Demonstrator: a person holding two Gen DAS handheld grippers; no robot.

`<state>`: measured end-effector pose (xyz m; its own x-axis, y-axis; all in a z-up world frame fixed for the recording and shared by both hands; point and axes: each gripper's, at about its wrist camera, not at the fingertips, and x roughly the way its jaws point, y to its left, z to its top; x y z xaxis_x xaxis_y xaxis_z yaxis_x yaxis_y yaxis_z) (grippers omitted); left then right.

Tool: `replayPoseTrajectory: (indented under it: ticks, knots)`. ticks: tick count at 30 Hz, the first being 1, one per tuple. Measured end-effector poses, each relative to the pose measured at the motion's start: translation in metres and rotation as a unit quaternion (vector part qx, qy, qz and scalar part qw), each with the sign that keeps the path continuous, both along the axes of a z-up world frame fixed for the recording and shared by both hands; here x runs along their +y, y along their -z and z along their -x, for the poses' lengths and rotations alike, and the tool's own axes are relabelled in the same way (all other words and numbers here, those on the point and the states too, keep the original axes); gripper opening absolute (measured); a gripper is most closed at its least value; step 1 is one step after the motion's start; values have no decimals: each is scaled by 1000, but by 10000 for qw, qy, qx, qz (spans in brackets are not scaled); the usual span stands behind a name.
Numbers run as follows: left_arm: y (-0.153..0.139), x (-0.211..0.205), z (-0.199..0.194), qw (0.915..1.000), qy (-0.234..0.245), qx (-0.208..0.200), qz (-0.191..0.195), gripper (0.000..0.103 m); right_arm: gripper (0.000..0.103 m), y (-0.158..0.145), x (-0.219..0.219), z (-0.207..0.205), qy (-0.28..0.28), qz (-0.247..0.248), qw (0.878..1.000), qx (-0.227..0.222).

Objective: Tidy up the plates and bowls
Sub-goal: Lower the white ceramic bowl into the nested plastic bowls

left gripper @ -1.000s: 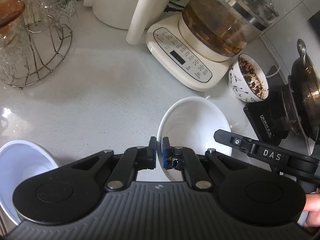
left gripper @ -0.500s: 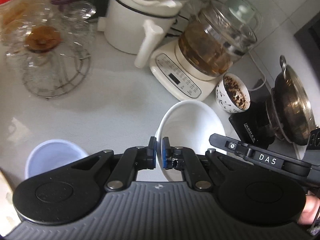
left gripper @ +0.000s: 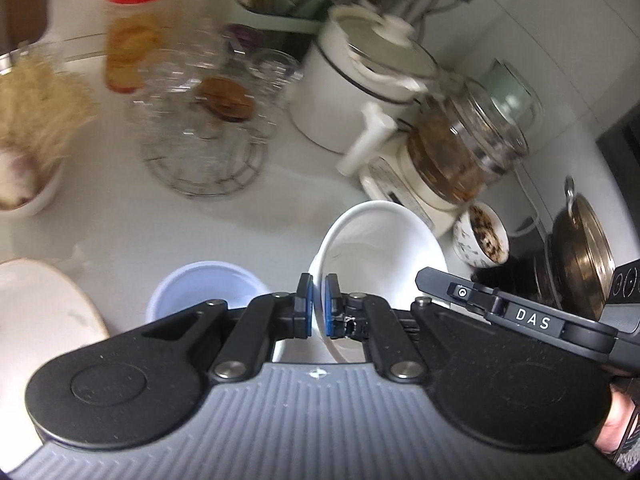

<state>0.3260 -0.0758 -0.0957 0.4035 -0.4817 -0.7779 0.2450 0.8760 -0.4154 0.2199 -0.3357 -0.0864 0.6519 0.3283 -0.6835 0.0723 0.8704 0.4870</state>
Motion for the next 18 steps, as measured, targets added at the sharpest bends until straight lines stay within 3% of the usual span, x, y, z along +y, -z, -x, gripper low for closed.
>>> replayPoseTrajectory:
  ticks: [6,18]
  knots:
    - [0,41,14,9989,-475,-20,50,6,10,-2,39,-10,-490,173,9986,-14]
    - [43,84,21,9916,-1216,434,33,6,11,28,86,-33,-1142,548,9908,481]
